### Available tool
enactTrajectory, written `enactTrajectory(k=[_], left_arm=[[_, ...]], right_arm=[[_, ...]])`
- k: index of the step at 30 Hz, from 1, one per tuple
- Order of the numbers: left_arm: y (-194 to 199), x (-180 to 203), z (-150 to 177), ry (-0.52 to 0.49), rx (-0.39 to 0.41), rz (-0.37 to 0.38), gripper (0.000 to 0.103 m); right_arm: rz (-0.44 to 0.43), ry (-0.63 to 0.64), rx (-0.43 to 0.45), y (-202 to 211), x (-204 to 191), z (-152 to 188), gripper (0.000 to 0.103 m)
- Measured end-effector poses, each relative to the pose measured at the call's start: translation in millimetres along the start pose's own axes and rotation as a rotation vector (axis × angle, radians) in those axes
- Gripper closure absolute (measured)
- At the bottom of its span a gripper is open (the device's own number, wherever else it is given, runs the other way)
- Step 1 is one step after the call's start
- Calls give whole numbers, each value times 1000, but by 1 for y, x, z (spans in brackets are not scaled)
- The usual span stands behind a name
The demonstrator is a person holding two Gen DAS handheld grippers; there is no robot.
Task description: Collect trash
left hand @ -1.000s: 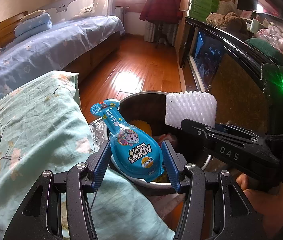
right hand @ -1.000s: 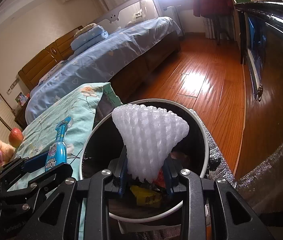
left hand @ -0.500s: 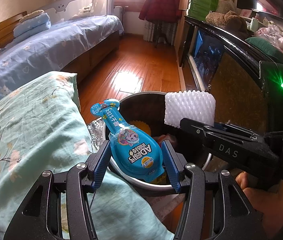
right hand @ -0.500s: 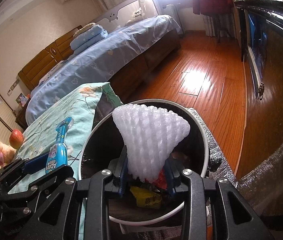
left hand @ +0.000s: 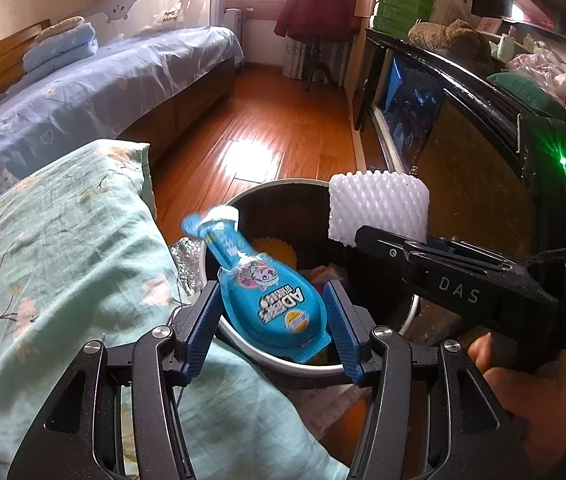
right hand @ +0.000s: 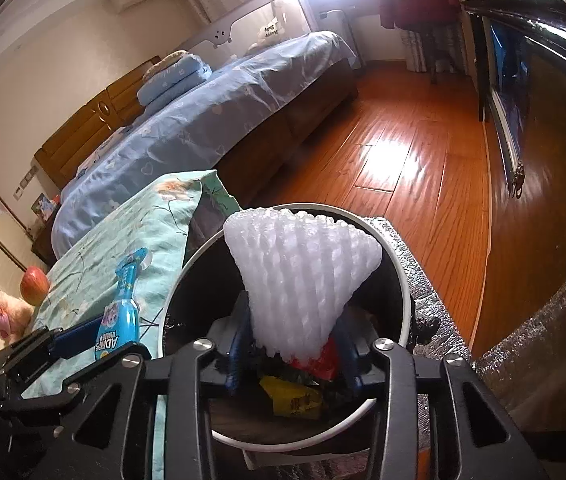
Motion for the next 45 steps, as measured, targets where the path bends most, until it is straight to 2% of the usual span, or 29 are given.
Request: enactTrajectory(k=[3,6,15,18,26,35,40,43,44,45], left_arm=[[5,-6,2,17,9,-4,40],[12,-12,5,41,21,-3,39],[54,-41,29,123,81,-25,39],[70,-54,42,161,100,-38,39],[113,-77,74,242,169,-67,37],[141,-92,102,279,212,-112,36],[171,-102,103,287,289,-165,36],[190,-108,99,276,348,-224,28],[195,-110,99,272,368,-250,19],[201,-112,99,265,390,-282,10]], right_arm=[[-7,-9,-2,1,1,0,46],[-13,-15,-1,3,0,2,35],[-21,-12,15,17,-12,9,33],[-32,2,30,27,-25,14,28],[-66,24,72,55,-59,41,20],[-87,78,108,74,-88,67,17],[-76,135,166,93,-105,61,16],[-76,172,236,109,-122,54,6],[-75,183,261,114,-127,52,0],[-75,192,286,117,-132,50,0]])
Point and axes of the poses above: each gripper's, at about its wrist camera, not at the fingertips, and y roughly against the way its jaws point, x to its right, z to its underside, the point moved 8 cm from there along -y, roughly the way its jaws point, and after that the axes turned 5 degrees about z, right-handed, at the moved point
